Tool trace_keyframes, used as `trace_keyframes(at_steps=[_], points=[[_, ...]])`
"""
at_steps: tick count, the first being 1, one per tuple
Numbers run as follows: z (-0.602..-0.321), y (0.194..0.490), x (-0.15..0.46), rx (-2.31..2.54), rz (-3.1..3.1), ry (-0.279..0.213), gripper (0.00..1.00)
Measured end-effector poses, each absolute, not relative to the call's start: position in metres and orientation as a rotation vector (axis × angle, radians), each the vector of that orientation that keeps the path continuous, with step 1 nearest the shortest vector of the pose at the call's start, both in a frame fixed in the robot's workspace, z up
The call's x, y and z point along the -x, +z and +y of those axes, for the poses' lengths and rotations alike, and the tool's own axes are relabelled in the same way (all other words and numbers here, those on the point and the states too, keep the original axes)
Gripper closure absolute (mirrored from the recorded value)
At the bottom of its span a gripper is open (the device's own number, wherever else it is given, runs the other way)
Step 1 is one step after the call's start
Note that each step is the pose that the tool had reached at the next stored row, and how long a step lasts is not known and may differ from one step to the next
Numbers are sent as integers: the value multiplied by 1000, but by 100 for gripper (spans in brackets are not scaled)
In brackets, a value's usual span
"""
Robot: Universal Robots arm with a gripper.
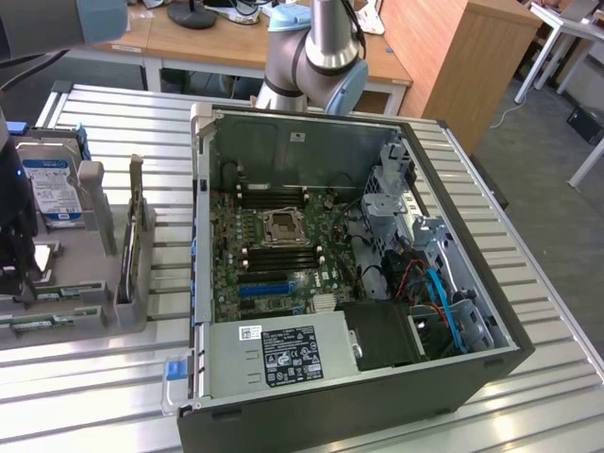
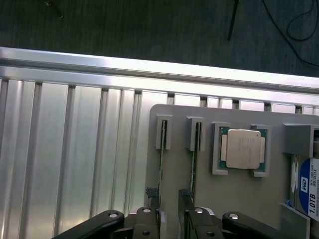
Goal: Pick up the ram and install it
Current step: 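Pick up the ram and move it above insertion slot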
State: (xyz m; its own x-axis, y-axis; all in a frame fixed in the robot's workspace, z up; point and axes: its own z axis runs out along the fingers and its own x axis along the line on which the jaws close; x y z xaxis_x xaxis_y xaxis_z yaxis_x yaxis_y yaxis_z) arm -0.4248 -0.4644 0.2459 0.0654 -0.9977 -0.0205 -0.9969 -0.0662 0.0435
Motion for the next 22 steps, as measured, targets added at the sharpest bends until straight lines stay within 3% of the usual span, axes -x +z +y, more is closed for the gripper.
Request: trace_keyframes(at_steps=[22], points=[[-465, 230, 425, -2280, -2134, -70, 70]])
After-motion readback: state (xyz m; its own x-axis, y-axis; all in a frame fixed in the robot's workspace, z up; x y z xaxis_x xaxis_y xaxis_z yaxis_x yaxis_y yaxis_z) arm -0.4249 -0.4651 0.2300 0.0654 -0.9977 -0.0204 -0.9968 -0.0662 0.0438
